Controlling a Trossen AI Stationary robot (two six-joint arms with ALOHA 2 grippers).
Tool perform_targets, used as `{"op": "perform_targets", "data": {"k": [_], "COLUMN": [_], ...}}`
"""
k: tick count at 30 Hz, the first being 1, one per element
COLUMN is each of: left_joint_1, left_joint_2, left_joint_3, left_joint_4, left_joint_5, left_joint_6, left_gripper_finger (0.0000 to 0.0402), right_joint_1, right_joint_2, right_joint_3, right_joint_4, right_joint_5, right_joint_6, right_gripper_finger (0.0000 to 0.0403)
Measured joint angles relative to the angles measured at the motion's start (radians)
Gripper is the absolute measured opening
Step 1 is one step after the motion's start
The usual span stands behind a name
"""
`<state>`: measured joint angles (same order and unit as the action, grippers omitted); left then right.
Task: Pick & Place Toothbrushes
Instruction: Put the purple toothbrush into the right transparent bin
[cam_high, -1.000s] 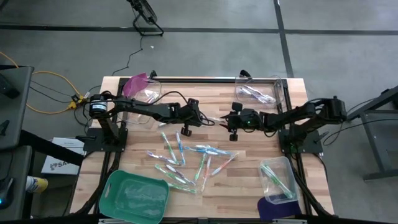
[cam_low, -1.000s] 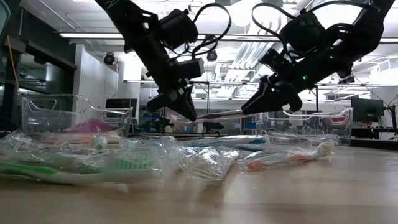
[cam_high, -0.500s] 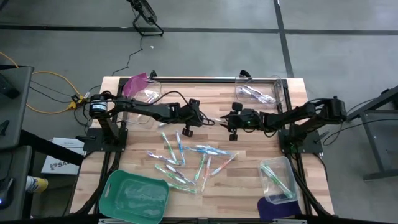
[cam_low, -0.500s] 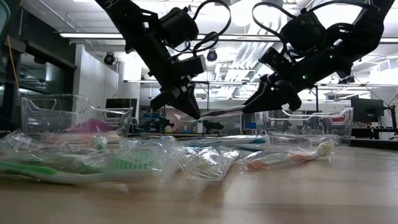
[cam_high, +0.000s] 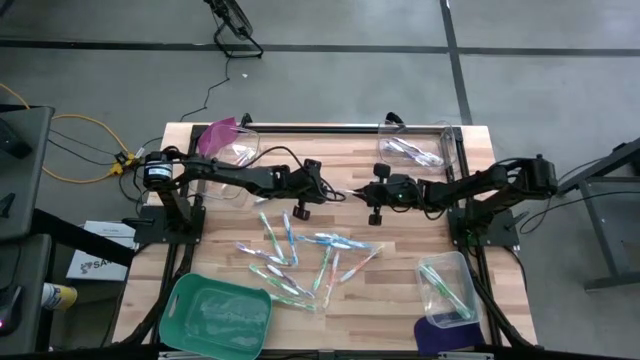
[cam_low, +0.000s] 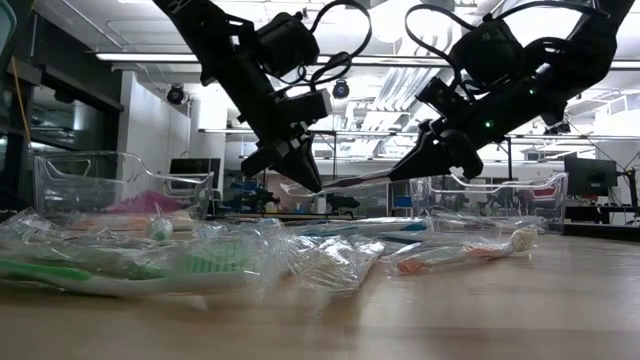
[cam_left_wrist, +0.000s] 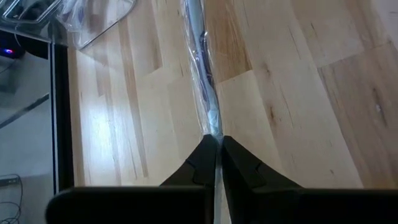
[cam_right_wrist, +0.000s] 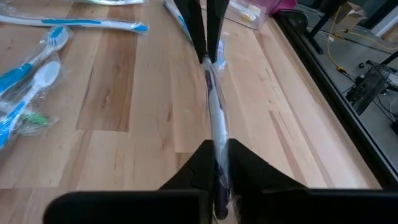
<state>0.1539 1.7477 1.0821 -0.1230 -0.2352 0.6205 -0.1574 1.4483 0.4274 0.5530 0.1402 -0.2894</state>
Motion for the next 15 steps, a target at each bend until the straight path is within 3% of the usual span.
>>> {"op": "perform_targets", "data": {"k": [8, 15], "left_joint_1": [0.000, 0.000], "left_joint_2": [0.000, -0.012], "left_joint_3": [-0.003, -0.002], "left_joint_4": [-0.036, -0.063], "left_joint_5": [-0.022, -0.100], "left_joint_6": [0.031, 0.031], "left_gripper_finger": [0.0086, 0.0145], "right_joint_1": [0.000, 0.001], "right_joint_2": [-0.018, -0.094], "right_joint_3": [0.001, 0.001], "right_joint_4": [-0.029, -0.098], "right_joint_5": [0.021, 0.116], "right_joint_6": [0.010, 0.037], "right_gripper_finger": [0.0019, 0.0019]}}
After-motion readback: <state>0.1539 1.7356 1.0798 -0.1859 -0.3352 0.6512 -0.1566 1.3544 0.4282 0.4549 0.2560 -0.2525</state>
